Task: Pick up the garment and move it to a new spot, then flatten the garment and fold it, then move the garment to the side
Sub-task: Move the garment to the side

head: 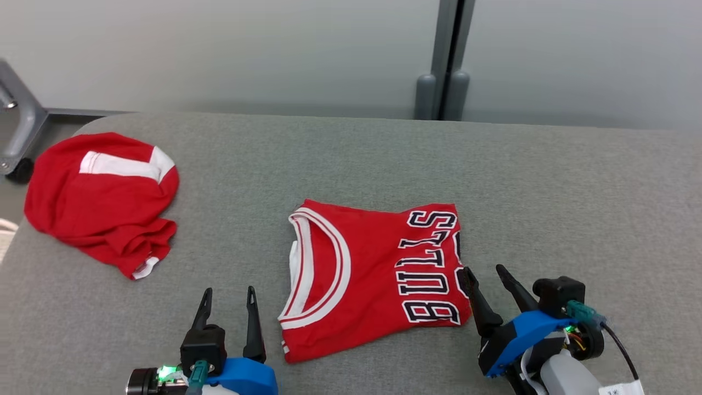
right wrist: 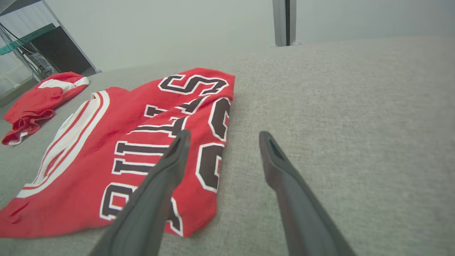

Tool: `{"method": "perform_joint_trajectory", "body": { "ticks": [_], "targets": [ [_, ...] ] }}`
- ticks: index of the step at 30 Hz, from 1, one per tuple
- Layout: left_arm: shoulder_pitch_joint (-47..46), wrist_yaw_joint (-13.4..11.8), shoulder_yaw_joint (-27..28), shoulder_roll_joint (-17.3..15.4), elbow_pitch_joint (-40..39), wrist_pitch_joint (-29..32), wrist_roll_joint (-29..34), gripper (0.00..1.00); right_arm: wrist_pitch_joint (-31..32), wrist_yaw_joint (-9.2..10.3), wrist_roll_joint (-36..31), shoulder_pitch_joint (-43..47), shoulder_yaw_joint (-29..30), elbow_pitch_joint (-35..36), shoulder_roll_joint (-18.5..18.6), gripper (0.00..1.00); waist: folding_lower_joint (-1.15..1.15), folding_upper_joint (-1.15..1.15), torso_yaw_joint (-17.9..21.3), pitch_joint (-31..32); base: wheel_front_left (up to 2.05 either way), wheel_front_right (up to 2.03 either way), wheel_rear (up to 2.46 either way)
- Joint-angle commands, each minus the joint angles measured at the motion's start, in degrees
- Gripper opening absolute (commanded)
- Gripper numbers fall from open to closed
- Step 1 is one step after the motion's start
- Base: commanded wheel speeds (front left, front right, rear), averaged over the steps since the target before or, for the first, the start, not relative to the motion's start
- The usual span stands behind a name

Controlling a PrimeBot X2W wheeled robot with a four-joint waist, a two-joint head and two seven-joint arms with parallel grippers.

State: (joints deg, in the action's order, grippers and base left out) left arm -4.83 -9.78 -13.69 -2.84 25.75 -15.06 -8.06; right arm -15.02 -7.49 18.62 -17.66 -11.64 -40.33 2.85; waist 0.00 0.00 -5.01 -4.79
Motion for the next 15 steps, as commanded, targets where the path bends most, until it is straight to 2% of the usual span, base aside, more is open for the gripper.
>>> {"method": "perform_joint_trajectory", "body": {
  "ticks": [1, 6, 10, 11, 12, 13, 15],
  "targets": [
    [-0.8, 0.0, -0.1, -0.1, -0.1, -0.1, 0.3, 1.0, -0.2, 0.0, 0.2, -2.5, -0.2, -2.6, 0.2, 1.0, 0.0, 0.0, -3.1, -2.0, 0.0, 0.0, 0.0],
    [-1.5, 0.3, -0.1, 0.0, 0.0, -0.1, 0.5, 1.0, -0.2, 0.0, -0.7, -7.4, 2.3, -10.2, 0.2, 1.0, 0.0, 0.0, -7.2, -3.6, 0.0, 0.0, 0.0],
    [-1.2, 0.4, 0.5, -0.1, 0.0, -0.1, 0.1, 1.0, -0.1, 0.0, 0.6, -10.0, 2.6, -16.9, 0.2, 1.0, 0.0, 0.0, -8.6, -4.4, 0.0, 0.0, 0.0],
    [-1.2, 0.2, 0.7, -0.1, -0.2, -0.1, -0.3, 1.0, 0.0, 0.0, 1.1, -10.3, 1.8, -18.1, 0.1, 0.83, 0.0, 0.0, -8.7, -4.6, 0.0, 0.0, 0.0],
    [-1.1, 0.1, 0.9, 0.0, -0.4, -0.1, -0.4, 1.0, 0.0, -0.01, 2.0, -10.2, 0.7, -18.9, 0.0, 0.05, 0.0, 0.0, -8.7, -4.7, 0.0, 0.0, 0.0],
    [-1.1, 0.0, 1.1, 0.0, -0.6, -0.1, -0.5, 1.0, 0.0, -0.01, 3.5, -10.1, -0.4, -19.4, -0.1, 0.0, 0.0, 0.0, -8.6, -4.8, 0.0, 0.0, 0.0],
    [-1.0, 0.0, 1.6, -0.1, -0.7, -0.1, -0.2, 1.0, 0.1, -0.01, 5.5, -10.3, -2.7, -19.5, -0.1, 0.0, 0.0, 0.0, -7.9, -4.8, 0.0, 0.0, 0.0]
  ]
}}
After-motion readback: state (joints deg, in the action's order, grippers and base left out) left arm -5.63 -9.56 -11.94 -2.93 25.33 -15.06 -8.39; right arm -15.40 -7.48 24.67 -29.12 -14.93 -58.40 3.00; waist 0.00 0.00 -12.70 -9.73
